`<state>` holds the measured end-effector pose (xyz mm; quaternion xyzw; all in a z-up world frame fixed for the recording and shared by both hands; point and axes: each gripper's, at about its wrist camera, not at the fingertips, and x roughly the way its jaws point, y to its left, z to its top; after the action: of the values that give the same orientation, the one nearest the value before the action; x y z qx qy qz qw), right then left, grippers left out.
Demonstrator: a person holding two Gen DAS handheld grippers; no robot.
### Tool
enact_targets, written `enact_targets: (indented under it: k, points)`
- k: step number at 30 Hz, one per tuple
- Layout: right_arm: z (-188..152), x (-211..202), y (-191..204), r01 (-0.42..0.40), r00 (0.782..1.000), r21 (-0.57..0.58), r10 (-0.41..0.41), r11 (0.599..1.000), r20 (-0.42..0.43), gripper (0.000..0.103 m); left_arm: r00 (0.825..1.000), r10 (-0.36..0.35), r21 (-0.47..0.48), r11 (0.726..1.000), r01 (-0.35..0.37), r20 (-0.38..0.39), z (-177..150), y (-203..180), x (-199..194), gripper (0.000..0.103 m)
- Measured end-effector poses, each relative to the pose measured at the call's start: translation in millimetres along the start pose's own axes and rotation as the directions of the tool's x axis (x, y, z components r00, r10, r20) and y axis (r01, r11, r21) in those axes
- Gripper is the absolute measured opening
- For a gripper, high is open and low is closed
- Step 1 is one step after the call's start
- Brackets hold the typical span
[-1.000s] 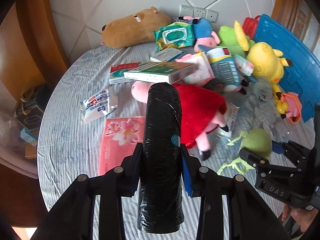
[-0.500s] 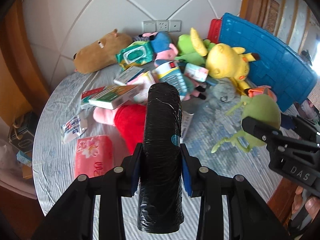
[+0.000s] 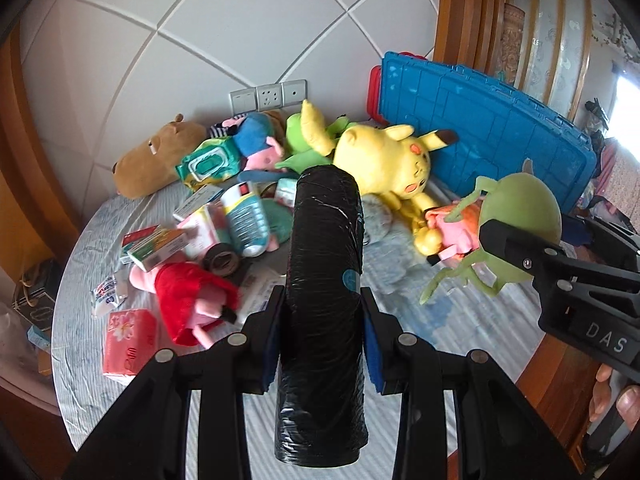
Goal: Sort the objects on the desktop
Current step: 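Lift the black roller with the left gripper while the right lifts the green plush, then carry the roller and green plush into the blue crate and release both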
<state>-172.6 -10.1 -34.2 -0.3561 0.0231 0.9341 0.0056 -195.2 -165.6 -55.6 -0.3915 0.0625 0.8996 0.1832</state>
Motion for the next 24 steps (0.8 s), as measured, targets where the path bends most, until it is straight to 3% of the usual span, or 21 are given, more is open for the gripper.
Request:
enact_targets:
  k: [13,24]
  points:
    - [15.1,-28.3,-110.2,-0.017,0.999,-0.044,0.019,0.999,0.029,0.061,0.999,0.032,-0.005,0.999,-0.032,0.025,27.4,-105.8,8.9,0.034]
    - [53.7,-18.8,-175.0,0.017,0.998,-0.005,-0.016,1.000,0.065,0.062,0.999,-0.004,0.036,0.999,0.002,0.054,82.6,-151.3,42.4,0.034]
